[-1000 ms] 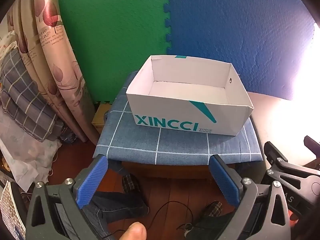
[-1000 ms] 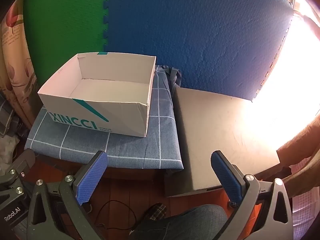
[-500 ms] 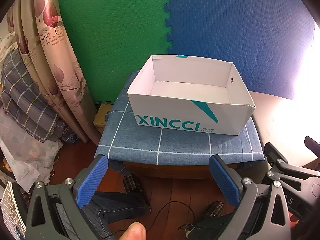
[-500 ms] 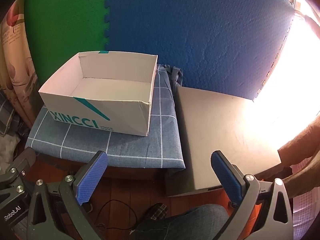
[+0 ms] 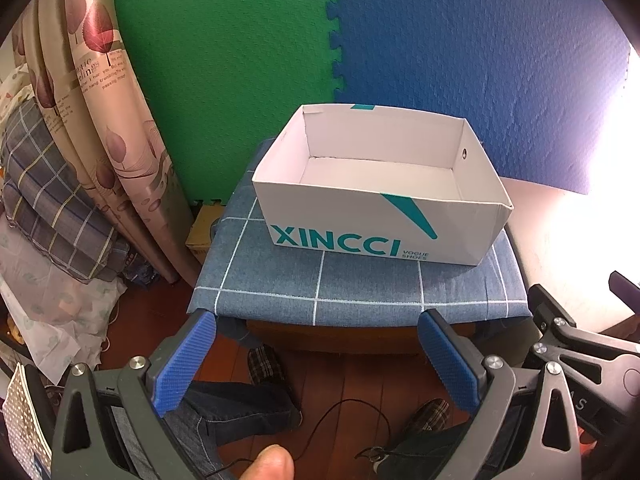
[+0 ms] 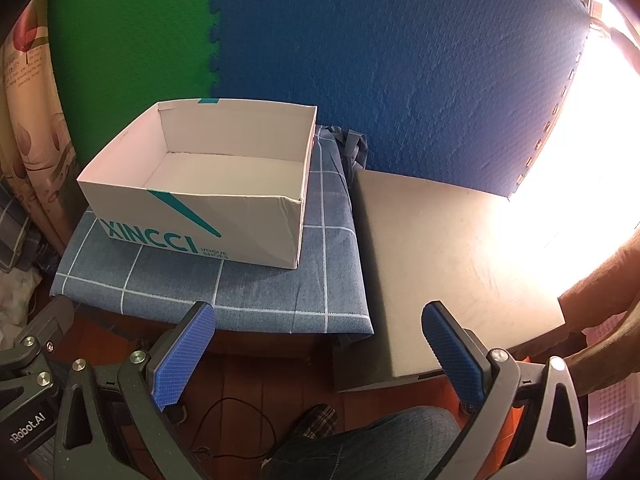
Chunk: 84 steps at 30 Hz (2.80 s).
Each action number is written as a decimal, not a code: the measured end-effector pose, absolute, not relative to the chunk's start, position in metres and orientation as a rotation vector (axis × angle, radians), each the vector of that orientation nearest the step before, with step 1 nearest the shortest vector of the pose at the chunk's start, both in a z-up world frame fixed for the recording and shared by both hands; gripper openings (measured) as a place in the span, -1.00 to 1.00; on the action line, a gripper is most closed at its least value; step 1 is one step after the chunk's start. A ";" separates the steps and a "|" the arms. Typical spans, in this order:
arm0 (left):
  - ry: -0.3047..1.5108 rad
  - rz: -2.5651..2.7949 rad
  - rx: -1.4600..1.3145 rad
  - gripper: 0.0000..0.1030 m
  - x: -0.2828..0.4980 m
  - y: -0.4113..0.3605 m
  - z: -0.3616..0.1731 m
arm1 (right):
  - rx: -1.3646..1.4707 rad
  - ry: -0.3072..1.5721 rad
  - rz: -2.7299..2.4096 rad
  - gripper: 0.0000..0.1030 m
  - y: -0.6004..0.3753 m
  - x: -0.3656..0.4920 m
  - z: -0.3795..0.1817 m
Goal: Take underwear out of drawer
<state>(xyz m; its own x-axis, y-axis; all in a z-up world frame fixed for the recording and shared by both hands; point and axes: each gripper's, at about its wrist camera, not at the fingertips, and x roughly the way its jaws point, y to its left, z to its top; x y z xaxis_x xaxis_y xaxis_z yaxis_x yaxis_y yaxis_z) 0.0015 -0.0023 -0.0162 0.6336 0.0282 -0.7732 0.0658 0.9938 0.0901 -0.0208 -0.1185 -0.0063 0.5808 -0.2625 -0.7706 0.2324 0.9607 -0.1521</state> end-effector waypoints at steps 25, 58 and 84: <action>0.876 -0.048 0.092 1.00 0.016 0.002 -0.050 | -0.012 0.938 -0.276 0.98 -0.125 -0.010 -0.037; 0.586 -0.168 0.137 1.00 0.071 -0.005 -0.274 | -0.076 1.087 -0.279 0.98 -0.136 0.004 -0.121; 1.099 -0.247 0.095 1.00 0.058 0.022 -0.277 | -0.026 1.069 -0.226 0.98 -0.129 -0.009 -0.120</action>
<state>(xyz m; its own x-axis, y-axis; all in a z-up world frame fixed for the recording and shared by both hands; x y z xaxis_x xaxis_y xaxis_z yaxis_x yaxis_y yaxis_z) 0.0580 0.0218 -0.2765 0.4302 -0.1509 -0.8900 0.2451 0.9684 -0.0457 -0.0086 -0.1286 -0.1196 0.4605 -0.1966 -0.8656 0.1713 0.9765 -0.1306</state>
